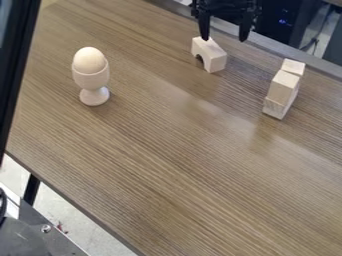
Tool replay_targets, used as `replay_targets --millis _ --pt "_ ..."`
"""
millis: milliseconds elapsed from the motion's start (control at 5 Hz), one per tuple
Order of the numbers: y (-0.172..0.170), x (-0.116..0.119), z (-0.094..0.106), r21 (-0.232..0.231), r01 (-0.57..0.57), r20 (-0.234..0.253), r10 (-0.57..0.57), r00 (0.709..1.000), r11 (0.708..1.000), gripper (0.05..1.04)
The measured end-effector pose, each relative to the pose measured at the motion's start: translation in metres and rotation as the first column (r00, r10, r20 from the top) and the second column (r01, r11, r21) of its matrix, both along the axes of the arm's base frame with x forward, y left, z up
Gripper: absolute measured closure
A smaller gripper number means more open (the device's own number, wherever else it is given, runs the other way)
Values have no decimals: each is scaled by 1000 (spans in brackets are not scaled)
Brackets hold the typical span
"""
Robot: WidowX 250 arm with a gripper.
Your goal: Move the arch to the top of the tower
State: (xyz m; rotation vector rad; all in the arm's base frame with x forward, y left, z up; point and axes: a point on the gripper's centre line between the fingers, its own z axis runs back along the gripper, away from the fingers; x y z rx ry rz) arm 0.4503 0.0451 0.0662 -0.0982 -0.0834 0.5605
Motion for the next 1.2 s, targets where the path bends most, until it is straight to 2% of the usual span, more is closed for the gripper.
replay_targets --millis 800,1200 --pt "12 -1 -15 31 -9 -38 10 999 999 85" --pt "15 -6 -13 54 -85 -22 86 996 995 85"
